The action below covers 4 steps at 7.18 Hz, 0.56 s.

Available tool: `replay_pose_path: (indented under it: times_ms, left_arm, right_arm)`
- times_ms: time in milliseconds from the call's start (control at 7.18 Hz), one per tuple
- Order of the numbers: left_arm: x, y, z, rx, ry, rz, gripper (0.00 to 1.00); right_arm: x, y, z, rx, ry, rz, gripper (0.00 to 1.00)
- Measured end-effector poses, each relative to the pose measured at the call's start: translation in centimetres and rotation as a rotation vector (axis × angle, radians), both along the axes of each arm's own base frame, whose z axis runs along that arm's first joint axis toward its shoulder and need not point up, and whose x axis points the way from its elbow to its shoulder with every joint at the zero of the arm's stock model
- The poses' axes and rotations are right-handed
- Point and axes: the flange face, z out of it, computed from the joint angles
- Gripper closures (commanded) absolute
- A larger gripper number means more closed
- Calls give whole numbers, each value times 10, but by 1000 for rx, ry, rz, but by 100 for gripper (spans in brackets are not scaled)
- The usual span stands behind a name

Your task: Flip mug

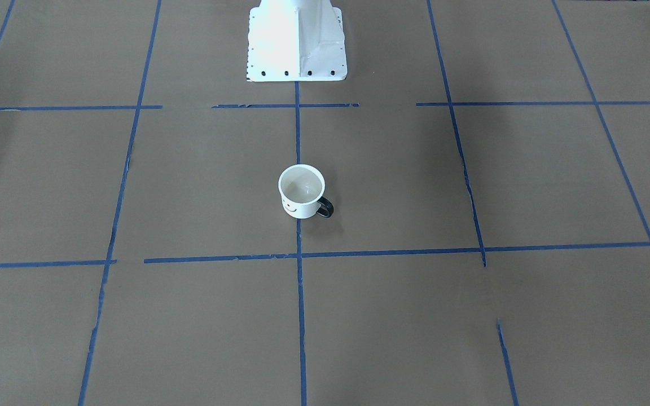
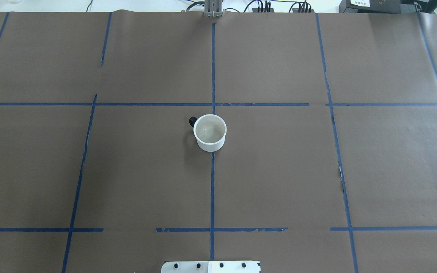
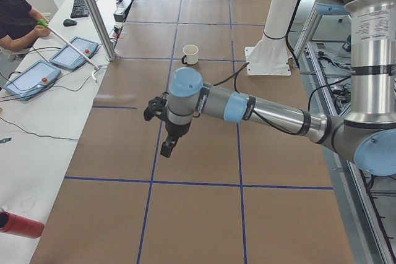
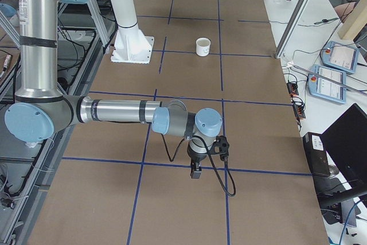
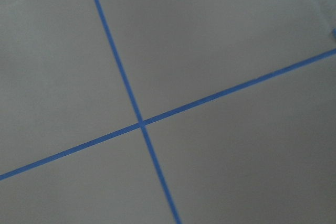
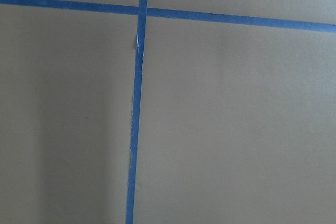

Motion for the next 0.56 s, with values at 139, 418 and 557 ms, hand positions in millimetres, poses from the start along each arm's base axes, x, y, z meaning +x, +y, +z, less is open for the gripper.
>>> replay_pose_path:
  times_ms: [139,418,557]
  left_arm:
    - [-9,8,28,-29,17,-6,0]
    - [-13,12,55,-95,39,-29,0]
    - [-13,12,61,-139,51,-65,0]
  right_arm:
    - [0,0,0,0,0,0,0]
    - [0,0,0,0,0,0,0]
    - [0,0,0,0,0,0,0]
